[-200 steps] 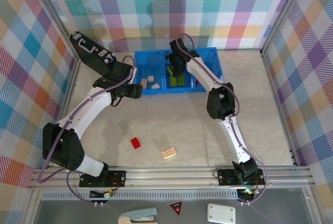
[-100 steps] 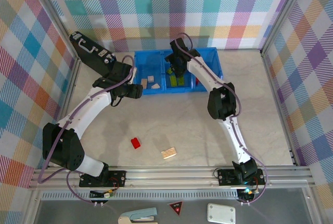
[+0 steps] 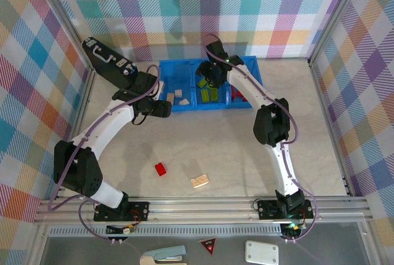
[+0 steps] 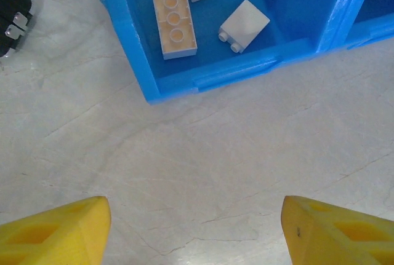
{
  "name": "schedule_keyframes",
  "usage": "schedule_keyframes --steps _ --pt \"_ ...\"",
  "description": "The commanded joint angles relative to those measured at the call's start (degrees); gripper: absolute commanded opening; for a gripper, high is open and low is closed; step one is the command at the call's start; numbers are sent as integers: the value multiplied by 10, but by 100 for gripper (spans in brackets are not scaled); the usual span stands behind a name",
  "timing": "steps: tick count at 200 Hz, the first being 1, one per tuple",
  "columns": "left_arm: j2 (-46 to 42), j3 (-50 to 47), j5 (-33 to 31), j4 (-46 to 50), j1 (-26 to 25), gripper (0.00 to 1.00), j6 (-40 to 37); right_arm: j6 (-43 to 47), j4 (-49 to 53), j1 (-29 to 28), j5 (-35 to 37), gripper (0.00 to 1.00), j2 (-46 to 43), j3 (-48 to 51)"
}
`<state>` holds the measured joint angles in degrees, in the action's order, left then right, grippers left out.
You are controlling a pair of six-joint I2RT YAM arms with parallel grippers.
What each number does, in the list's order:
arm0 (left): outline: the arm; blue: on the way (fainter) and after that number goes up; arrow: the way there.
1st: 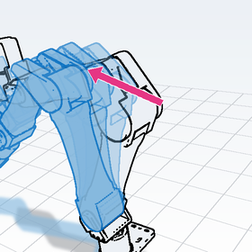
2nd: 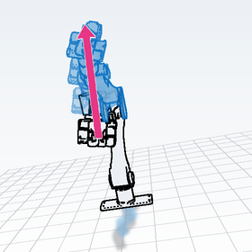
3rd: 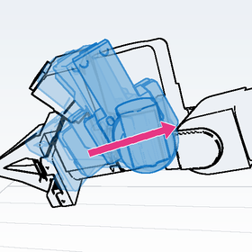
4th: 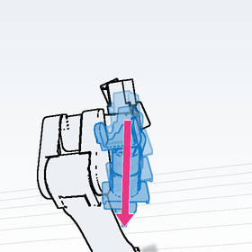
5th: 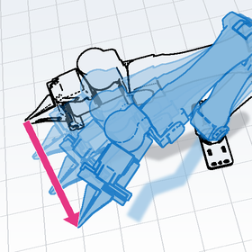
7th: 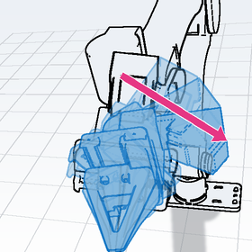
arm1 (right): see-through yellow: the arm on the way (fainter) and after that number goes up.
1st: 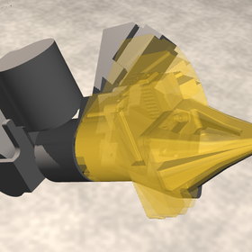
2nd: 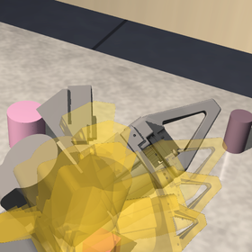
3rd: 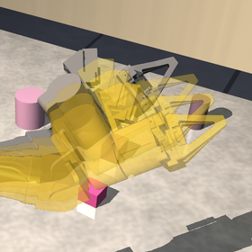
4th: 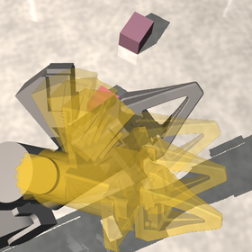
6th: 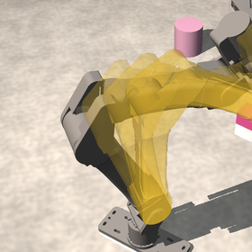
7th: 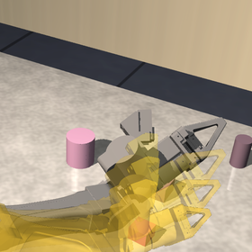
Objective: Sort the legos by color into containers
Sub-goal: Pick up the lego from the middle-left of the table.
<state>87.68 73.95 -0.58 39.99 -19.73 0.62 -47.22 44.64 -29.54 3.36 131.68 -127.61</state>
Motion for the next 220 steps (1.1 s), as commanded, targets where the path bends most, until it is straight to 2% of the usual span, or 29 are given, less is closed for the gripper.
schedule_keyframes --steps 1,70,123,152,183,220 --pt "12 26 19 42 1 73 20 104 2 -12 -26 69 -46 45" --pt "-12 -15 14 89 -9 70 125 145 -53 -17 -56 66 -159 224" --pt "-49 -78 -25 117 -56 70 222 230 -60 -33 -99 65 -215 303" --pt "-68 -117 -17 114 -77 70 271 286 -68 -47 -140 65 -249 361" --pt "-70 -134 -13 115 -130 70 307 298 -63 -52 -135 65 -273 415" --pt "-60 -148 -8 107 -216 71 377 282 -62 -50 -83 66 -289 455"
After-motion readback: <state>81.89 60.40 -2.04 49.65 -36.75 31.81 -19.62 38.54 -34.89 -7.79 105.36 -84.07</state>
